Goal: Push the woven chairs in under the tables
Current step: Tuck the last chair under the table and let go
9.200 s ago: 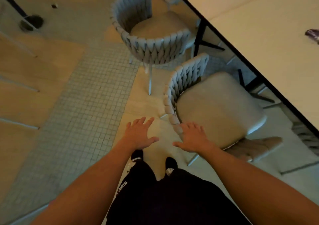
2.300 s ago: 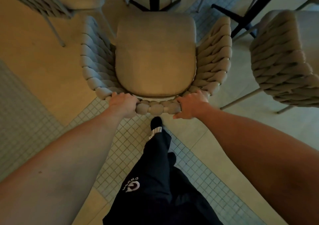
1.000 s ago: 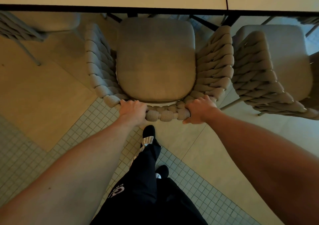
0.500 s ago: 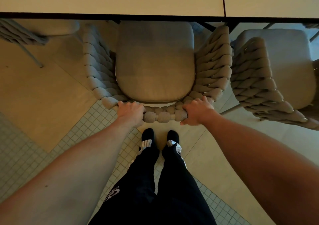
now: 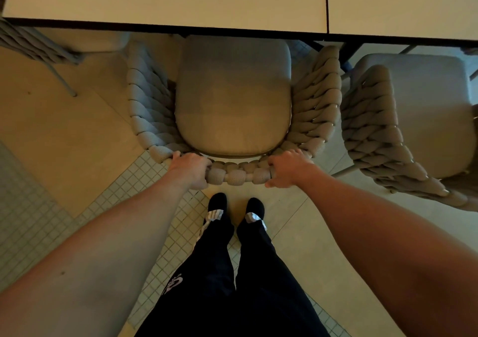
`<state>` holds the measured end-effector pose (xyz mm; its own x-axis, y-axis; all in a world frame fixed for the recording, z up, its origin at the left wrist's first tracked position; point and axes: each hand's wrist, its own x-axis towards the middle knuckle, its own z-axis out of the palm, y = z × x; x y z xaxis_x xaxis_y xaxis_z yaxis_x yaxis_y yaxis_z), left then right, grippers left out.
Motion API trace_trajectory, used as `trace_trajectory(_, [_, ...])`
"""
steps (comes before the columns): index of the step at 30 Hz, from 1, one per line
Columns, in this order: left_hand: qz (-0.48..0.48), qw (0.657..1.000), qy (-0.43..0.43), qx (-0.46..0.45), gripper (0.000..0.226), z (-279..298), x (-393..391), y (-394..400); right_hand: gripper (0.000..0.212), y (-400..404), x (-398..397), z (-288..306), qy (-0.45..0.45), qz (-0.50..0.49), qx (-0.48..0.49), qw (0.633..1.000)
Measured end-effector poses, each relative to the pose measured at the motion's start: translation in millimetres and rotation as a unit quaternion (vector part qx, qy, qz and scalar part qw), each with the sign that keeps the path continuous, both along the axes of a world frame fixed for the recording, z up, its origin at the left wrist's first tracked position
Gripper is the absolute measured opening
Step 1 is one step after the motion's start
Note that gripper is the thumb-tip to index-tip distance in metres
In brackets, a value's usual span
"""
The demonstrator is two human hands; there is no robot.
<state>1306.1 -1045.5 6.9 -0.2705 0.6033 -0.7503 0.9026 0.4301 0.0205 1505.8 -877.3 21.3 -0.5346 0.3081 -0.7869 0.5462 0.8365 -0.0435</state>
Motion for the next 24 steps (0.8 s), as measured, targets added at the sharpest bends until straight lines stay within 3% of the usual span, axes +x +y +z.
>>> trace_trajectory(5, [0.056, 0.997, -0.056, -0.009, 0.049, 23.9, 1.5, 7.8, 0.070, 4.4, 6.2, 15.1, 0.022, -0.006, -0.009, 1.000])
trace_trajectory(9, [0.109, 0.992, -0.053, 0.032, 0.063, 34.0, 8.1, 1.8, 0.069, 0.3, 7.0, 21.1, 0.024, 0.007, -0.006, 1.000])
trace_trajectory(24, [0.280, 0.949, -0.060, 0.131, 0.064, 58.3, 2.6, -46.5, 0.072, -8.7, -43.8, 47.3, 0.068, 0.074, -0.041, 0.994])
